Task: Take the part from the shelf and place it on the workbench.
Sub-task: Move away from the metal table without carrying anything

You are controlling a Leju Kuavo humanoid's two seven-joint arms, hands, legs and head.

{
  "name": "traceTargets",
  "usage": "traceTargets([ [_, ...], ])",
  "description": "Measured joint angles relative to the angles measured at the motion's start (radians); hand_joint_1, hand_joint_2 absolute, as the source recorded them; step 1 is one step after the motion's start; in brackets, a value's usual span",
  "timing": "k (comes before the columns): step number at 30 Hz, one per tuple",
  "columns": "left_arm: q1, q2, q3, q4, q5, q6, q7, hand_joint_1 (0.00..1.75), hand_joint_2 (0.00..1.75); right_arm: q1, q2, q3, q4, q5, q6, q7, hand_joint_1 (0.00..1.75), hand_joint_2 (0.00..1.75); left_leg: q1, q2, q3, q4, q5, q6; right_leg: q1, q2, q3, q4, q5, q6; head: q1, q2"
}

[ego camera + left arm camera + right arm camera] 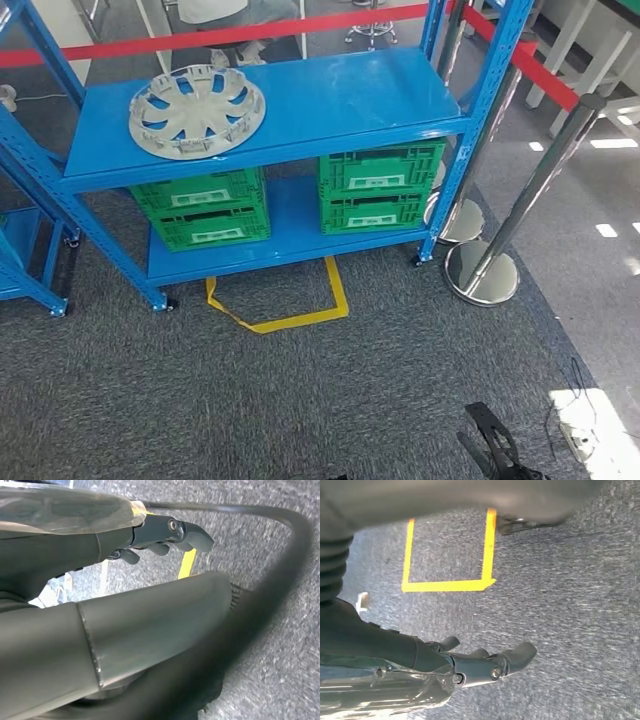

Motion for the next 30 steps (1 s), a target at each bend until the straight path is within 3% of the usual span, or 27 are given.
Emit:
traceTargets([
  [1, 0.002, -0.002, 0.000, 0.000, 0.000, 0.000, -0.001, 0.00, 0.00, 0.002, 0.000, 0.000, 0.000, -0.001, 0.000, 0.001, 0.00, 1.75, 0.001, -0.001, 0.016, 0.000, -0.011, -0.003, 0.000, 0.000, -0.003, -0.034, 0.024, 0.001, 0.002, 0.000],
  [3, 0.003, -0.004, 0.000, 0.000, 0.000, -0.001, -0.001, 0.00, 0.00, 0.006, 0.000, 0.001, 0.001, -0.003, -0.001, 0.001, 0.00, 1.75, 0.000, -0.001, 0.043, 0.006, -0.037, -0.011, -0.002, -0.002, 0.007, -0.150, 0.133, 0.001, 0.006, 0.000],
  [5, 0.000, -0.004, 0.000, 0.000, 0.000, -0.002, -0.003, 0.00, 0.00, 0.006, -0.001, 0.001, 0.001, -0.004, -0.002, 0.001, 0.00, 1.75, -0.003, -0.002, 0.051, 0.018, -0.059, -0.022, -0.001, -0.004, 0.015, -0.219, 0.208, -0.012, 0.006, 0.000],
  [7, -0.004, -0.002, 0.000, 0.000, 0.001, -0.003, -0.004, 0.00, 0.00, 0.005, 0.000, 0.002, 0.002, -0.006, -0.002, 0.001, 0.00, 1.75, -0.007, -0.004, 0.050, 0.025, -0.070, -0.029, 0.000, -0.004, 0.019, -0.222, 0.217, -0.032, 0.001, 0.000],
  [9, -0.006, -0.001, 0.000, 0.000, 0.001, -0.003, -0.004, 0.00, 0.00, 0.003, -0.001, 0.003, 0.001, -0.006, -0.003, 0.000, 0.00, 1.75, -0.006, -0.003, 0.040, 0.053, -0.078, -0.038, -0.003, -0.003, 0.024, -0.224, 0.220, -0.040, -0.005, 0.000],
  [11, -0.007, -0.001, 0.000, 0.000, 0.000, -0.003, -0.006, 0.00, 0.00, 0.000, -0.002, 0.003, 0.001, -0.007, -0.003, -0.002, 0.00, 1.75, 0.000, -0.002, -0.018, 0.156, -0.110, -0.051, -0.005, -0.002, 0.030, -0.229, 0.217, -0.045, -0.012, 0.000],
  [13, -0.008, -0.003, 0.000, 0.000, -0.002, -0.003, -0.007, 0.00, 0.00, -0.001, -0.003, 0.003, 0.001, -0.009, -0.003, -0.002, 0.00, 1.75, 0.008, -0.001, -0.106, 0.290, -0.163, -0.062, -0.004, -0.003, 0.033, -0.230, 0.212, -0.049, -0.016, 0.000],
  [15, -0.006, -0.005, 0.000, 0.000, -0.004, -0.003, -0.007, 0.00, 0.00, -0.001, -0.003, 0.003, 0.001, -0.012, -0.003, -0.002, 0.00, 1.75, 0.011, -0.001, -0.160, 0.346, -0.176, -0.065, -0.002, -0.002, 0.038, -0.230, 0.208, -0.050, -0.016, 0.000],
  [20, -0.004, -0.005, 0.000, 0.000, -0.005, -0.003, -0.007, 0.00, 0.00, -0.001, -0.003, 0.004, 0.001, -0.014, -0.003, -0.002, 0.00, 1.75, 0.011, -0.001, -0.167, 0.321, -0.146, -0.061, -0.001, -0.001, 0.042, -0.230, 0.204, -0.050, -0.016, 0.000],
  [21, -0.004, -0.005, 0.000, 0.000, -0.005, -0.003, -0.007, 0.00, 0.00, -0.001, -0.003, 0.004, 0.001, -0.014, -0.003, -0.002, 0.00, 1.75, 0.009, -0.001, -0.155, 0.283, -0.120, -0.056, 0.000, 0.000, 0.044, -0.231, 0.204, -0.050, -0.017, 0.000],
  [24, -0.007, 0.002, 0.000, 0.000, -0.007, -0.001, -0.007, 0.00, 0.00, -0.003, 0.000, 0.004, 0.001, -0.015, -0.008, 0.000, 0.00, 1.75, -0.008, -0.003, -0.087, 0.078, -0.011, -0.008, 0.001, 0.003, 0.053, -0.240, 0.204, -0.032, -0.018, 0.000],
  [25, -0.007, 0.004, 0.000, 0.000, -0.007, 0.000, -0.007, 0.00, 0.00, -0.003, 0.001, 0.004, 0.001, -0.014, -0.012, 0.002, 0.00, 1.75, -0.012, -0.003, -0.070, 0.034, 0.009, -0.005, 0.002, 0.004, 0.054, -0.244, 0.201, -0.026, -0.018, 0.000],
  [28, -0.006, 0.001, 0.000, 0.000, -0.007, 0.000, -0.008, 0.00, 0.00, -0.003, -0.002, 0.005, 0.001, -0.015, -0.029, 0.004, 0.00, 0.44, -0.010, -0.003, -0.051, 0.011, 0.023, -0.043, 0.008, 0.004, 0.067, -0.269, 0.191, -0.050, -0.013, 0.000],
  [29, -0.006, 0.000, 0.000, 0.000, -0.007, 0.000, -0.008, 0.00, 0.00, -0.003, -0.004, 0.005, 0.001, -0.017, -0.032, 0.003, 0.00, 0.00, -0.009, -0.005, -0.049, 0.012, 0.021, -0.044, 0.008, 0.005, 0.073, -0.277, 0.194, -0.055, -0.012, 0.000],
  [30, -0.006, 0.000, 0.000, 0.000, -0.007, 0.000, -0.008, 0.00, 0.00, -0.003, -0.004, 0.005, 0.001, -0.020, -0.034, 0.002, 0.00, 0.00, -0.010, -0.005, -0.047, 0.013, 0.020, -0.038, 0.008, 0.005, 0.074, -0.278, 0.201, -0.051, -0.011, 0.000],
])
